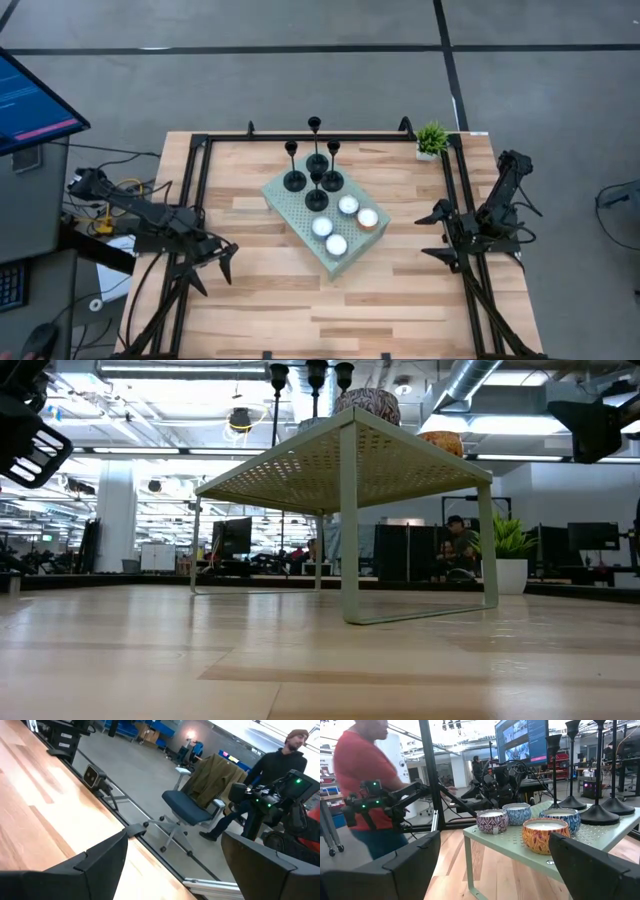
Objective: Pick & Place candle stick holders
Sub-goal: Return to Home Position
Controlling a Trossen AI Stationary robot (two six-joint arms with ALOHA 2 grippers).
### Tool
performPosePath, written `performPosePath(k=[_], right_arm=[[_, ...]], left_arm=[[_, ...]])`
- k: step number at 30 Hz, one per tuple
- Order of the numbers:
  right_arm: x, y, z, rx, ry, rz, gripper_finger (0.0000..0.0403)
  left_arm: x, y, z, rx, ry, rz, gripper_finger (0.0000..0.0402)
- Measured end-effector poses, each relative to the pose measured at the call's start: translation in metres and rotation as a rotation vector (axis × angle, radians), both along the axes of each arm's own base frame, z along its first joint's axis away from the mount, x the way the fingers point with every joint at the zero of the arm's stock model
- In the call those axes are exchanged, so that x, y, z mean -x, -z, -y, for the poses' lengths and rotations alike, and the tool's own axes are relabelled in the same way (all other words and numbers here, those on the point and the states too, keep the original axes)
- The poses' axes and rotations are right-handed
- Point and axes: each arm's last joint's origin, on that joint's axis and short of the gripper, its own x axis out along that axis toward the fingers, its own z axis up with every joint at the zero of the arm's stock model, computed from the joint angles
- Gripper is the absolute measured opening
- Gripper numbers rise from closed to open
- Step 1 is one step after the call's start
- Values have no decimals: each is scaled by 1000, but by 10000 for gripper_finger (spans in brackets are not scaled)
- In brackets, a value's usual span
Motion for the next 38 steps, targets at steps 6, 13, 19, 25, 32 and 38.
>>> performPosePath(k=[6,13,19,25,32,38], right_arm=[[0,0,0,0,0,0,361],[0,0,0,0,0,0,361],[0,0,0,0,0,0,361],[0,0,0,1,0,0,361],[0,0,0,1,0,0,361],[0,0,0,0,0,0,361]], left_arm=[[-2,3,1,-14,-1,-33,323],[-5,6,2,-28,-1,-66,323],[-6,9,3,-38,-1,-90,323],[-7,10,3,-42,-1,-101,323],[-7,10,3,-42,-1,-101,323],[-7,10,3,-42,-1,-101,323]])
